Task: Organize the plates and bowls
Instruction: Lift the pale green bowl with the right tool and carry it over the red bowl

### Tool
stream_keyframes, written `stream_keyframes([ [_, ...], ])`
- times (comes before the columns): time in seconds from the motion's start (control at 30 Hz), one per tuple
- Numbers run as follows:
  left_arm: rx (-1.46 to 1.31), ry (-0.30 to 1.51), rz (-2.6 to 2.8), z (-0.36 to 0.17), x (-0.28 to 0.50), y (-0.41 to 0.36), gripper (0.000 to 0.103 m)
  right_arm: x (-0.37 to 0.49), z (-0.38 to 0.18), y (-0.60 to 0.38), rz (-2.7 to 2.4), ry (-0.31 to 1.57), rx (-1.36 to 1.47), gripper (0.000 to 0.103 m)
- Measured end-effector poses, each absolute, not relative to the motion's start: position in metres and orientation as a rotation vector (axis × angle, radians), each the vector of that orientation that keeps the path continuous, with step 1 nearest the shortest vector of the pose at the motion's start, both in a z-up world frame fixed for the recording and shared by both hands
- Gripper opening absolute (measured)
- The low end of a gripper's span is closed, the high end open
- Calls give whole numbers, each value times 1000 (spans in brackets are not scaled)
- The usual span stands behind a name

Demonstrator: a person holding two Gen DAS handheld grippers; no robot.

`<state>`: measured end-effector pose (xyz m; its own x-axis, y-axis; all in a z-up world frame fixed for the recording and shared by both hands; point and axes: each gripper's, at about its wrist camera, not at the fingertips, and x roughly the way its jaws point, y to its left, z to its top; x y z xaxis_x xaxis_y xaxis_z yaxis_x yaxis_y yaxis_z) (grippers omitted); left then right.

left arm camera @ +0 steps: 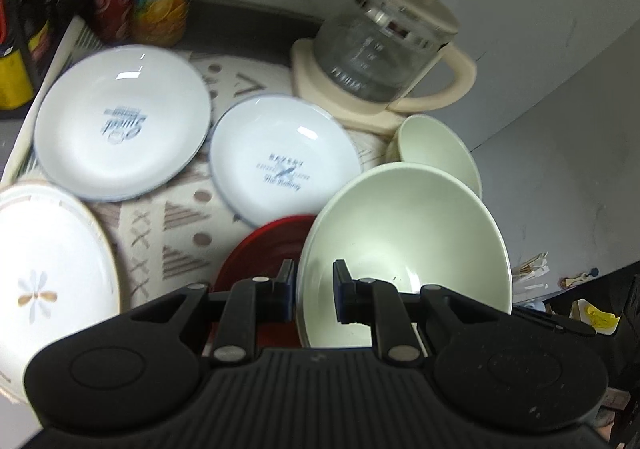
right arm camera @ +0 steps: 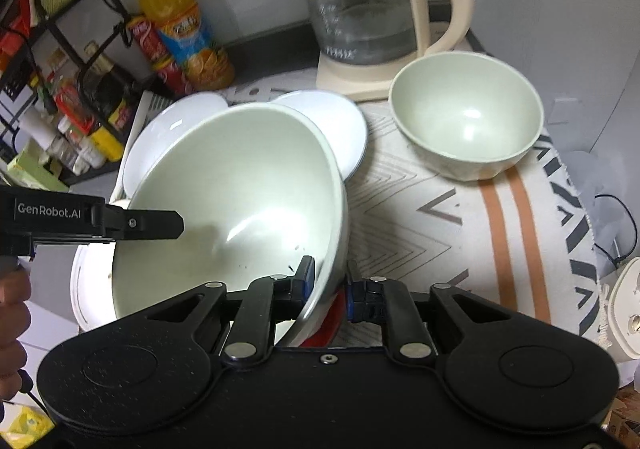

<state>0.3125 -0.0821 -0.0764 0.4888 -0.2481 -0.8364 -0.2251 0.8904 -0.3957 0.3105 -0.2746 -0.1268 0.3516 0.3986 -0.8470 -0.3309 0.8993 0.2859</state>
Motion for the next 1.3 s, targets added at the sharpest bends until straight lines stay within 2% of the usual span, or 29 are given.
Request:
stream_keyframes([
  [0.37, -523, 1138, 49, -104, 303, -75, 16, 313, -139, -257, 506, 1152, 8, 19],
  [0.7, -527, 1225, 67, -130, 304, -76, 17, 314, -146, -255, 470, 1149, -34, 15],
  [1.03, -520, 1208, 71, -111, 296, -74, 23, 315, -150, -258, 448, 1143, 7, 12],
  [1.2, -547, 1156, 94, -99, 289, -68, 34, 317, -153, -255, 443, 1157, -10, 12],
  [1.3, -577, 1149, 117, -99, 286, -62, 35, 318, -153, -253, 452, 1155, -23, 13],
])
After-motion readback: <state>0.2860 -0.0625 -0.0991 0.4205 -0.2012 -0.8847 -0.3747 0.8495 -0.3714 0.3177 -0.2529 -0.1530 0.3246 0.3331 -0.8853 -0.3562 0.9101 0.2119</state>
